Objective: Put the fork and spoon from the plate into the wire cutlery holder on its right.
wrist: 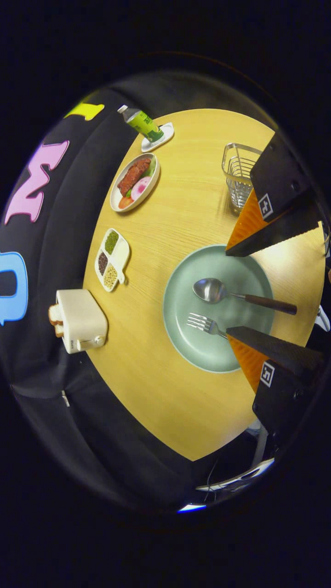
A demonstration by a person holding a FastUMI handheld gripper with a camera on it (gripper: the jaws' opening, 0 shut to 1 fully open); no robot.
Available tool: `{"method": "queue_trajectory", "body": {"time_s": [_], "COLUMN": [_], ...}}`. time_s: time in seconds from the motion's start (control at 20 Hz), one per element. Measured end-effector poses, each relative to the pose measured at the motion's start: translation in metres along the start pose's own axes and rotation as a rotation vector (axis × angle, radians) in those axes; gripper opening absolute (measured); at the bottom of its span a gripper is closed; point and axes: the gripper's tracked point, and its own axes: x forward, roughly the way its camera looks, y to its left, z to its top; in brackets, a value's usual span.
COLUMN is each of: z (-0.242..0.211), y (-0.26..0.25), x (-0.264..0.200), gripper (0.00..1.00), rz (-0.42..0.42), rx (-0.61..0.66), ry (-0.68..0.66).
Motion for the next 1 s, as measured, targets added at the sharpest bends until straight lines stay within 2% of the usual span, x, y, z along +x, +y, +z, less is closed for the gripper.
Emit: {"method": "queue_trajectory", "body": {"time_s": [0.05, 0.2, 0.4, 0.6, 0.65, 0.75, 0.85, 1.0], "z": [-0.008, -0.024, -0.044, -0.052, -0.048, -0.050, -0.051, -0.047], "y": [0.003, 0.003, 0.007, 0.004, 0.000, -0.001, -0.002, -0.006], "x": [0.008, 0.018, 0.031, 0.044, 0.046, 0.044, 0.047, 0.048], "gripper": [0.95, 0.80, 0.80, 0.61, 0.48, 0.34, 0.33, 0.21], "rz": [0.007, -0.006, 0.010, -0.004, -0.017, -0.021, -0.027, -0.056], "rx": [-0.012, -0.016, 0.032, 0.079, 0.093, 0.114, 0.117, 0.068], "ry": [0.044, 0.116, 0.215, 0.279, 0.274, 0.294, 0.311, 0.315]}}
